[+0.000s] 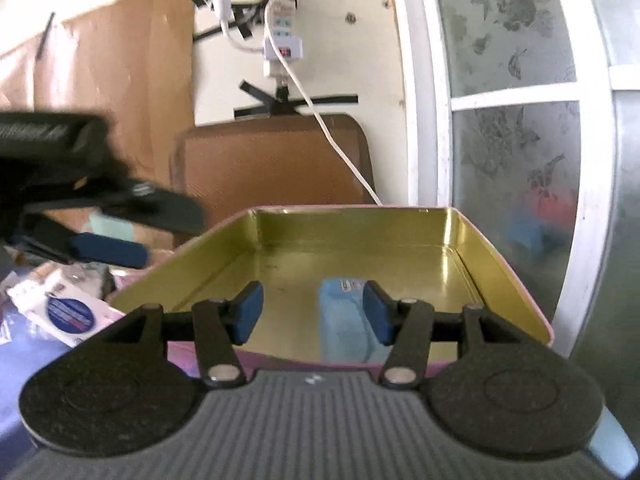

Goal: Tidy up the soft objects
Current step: 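Withdraw the right tool from the tin back over the table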

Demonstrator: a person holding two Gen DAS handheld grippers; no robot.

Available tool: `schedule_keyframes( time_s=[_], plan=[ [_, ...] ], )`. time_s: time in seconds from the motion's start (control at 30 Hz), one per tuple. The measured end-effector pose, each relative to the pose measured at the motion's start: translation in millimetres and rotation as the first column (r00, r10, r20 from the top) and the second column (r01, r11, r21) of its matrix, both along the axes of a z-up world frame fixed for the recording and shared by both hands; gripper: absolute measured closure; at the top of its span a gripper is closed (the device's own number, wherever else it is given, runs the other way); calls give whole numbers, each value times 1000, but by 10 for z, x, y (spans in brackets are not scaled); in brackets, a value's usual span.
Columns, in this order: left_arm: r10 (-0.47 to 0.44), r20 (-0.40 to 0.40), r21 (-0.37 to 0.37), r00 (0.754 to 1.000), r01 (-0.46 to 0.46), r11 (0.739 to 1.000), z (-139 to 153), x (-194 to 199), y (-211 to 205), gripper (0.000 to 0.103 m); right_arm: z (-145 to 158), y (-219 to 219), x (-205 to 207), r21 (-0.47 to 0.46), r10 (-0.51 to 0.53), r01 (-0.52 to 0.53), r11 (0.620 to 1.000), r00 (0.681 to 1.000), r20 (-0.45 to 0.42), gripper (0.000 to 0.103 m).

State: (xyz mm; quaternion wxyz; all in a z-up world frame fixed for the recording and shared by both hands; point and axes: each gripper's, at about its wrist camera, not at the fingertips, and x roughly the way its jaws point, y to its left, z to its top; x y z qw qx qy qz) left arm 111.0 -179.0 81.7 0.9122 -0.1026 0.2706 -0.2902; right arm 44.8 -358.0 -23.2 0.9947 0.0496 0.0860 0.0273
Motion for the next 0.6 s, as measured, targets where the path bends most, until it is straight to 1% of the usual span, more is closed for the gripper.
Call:
schedule_keyframes(
  time_s=[0.07, 0.13, 0.2, 0.27, 0.33, 0.47, 0.53, 0.6],
  plan=[
    [39, 47, 3, 998, -39, 999, 18, -150, 251, 10, 16, 66, -129, 20, 28, -28, 999, 999, 25, 45],
    [85, 68, -7, 994, -85, 996, 8, -308, 510, 9, 31, 179, -178, 52, 82, -84, 995, 996, 36, 45],
    [141, 75, -16, 987, -140, 990, -36, -455, 783, 8, 9, 356, -270, 67, 148, -149, 987, 989, 29, 45],
    [215, 78, -5, 973, -215, 977, -113, -615, 1078, 8, -25, 561, -302, 67, 225, -224, 972, 974, -3, 46],
    [297, 70, 26, 952, -300, 954, -213, -742, 1358, 8, -64, 778, -324, 52, 292, -290, 956, 955, -44, 46],
    [441, 31, 72, 897, -442, 894, -408, -892, 1882, 8, -104, 1178, -340, -15, 382, -385, 923, 919, -97, 46],
    [496, 5, 71, 868, -495, 866, -495, -930, 2102, 9, -106, 1334, -308, -37, 405, -412, 911, 906, -119, 47],
    [519, -19, 44, 854, -518, 854, -589, -981, 2275, 9, -102, 1467, -249, -67, 406, -416, 907, 905, -131, 47]
  ],
)
